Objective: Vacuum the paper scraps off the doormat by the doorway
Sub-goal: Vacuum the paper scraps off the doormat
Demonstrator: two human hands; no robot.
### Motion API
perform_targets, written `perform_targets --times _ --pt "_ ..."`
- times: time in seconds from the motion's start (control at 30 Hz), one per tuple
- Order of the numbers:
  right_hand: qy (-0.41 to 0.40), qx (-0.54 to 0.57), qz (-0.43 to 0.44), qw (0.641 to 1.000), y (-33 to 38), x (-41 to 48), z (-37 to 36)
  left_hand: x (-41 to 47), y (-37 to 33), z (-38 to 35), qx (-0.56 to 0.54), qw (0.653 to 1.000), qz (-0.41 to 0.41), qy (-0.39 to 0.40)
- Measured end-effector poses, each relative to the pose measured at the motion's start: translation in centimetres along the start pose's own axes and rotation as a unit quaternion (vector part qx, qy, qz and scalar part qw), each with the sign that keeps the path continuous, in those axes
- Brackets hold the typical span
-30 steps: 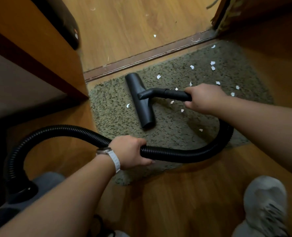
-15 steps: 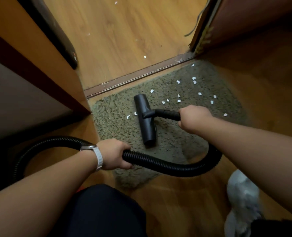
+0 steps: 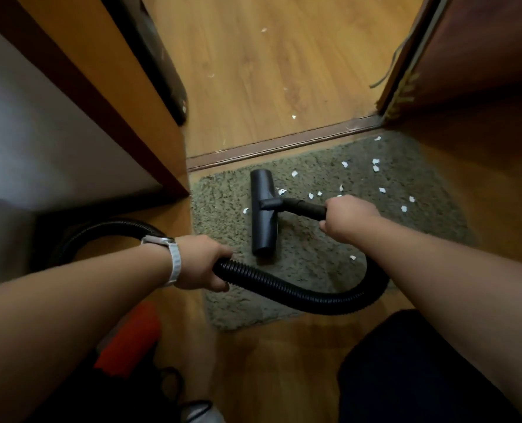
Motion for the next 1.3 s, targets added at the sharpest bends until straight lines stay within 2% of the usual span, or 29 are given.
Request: perform_targets --times 0.33,0.47,0.67,0.8,1.3 --pt "-0.034 0.047 0.029 0.998 1.0 2.0 1.5 -2.9 2.2 0.2 -0.018 0.998 0.026 -0.051" --pt "-0.045 0.043 0.024 0.998 0.7 3.2 0.7 -1.7 3.0 -1.7 -0.004 0.997 0.010 -0.081" --pt "-0.018 0.015 -0.005 1.000 0.5 3.3 -1.5 0.5 3.9 -4.8 -0.009 0.986 -0.032 -0.165" --pt "0.001 0.005 0.013 1.000 1.2 3.4 -2.1 1.2 3.5 -6.4 0.007 0.983 -0.051 -0.175" --pt "-0.030 0.038 0.036 0.998 2.3 6.2 -3.1 2.9 5.1 -5.9 0.018 0.981 -0.059 -0.184"
Point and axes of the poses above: each hand's wrist, its own x-axis towards the middle knuckle, its own z-axis out of the back of the hand, y = z × x, the point moved 6 cm from there along x, towards the middle knuckle, and after that the axes turned 13 degrees about y, right-handed, at the moved point
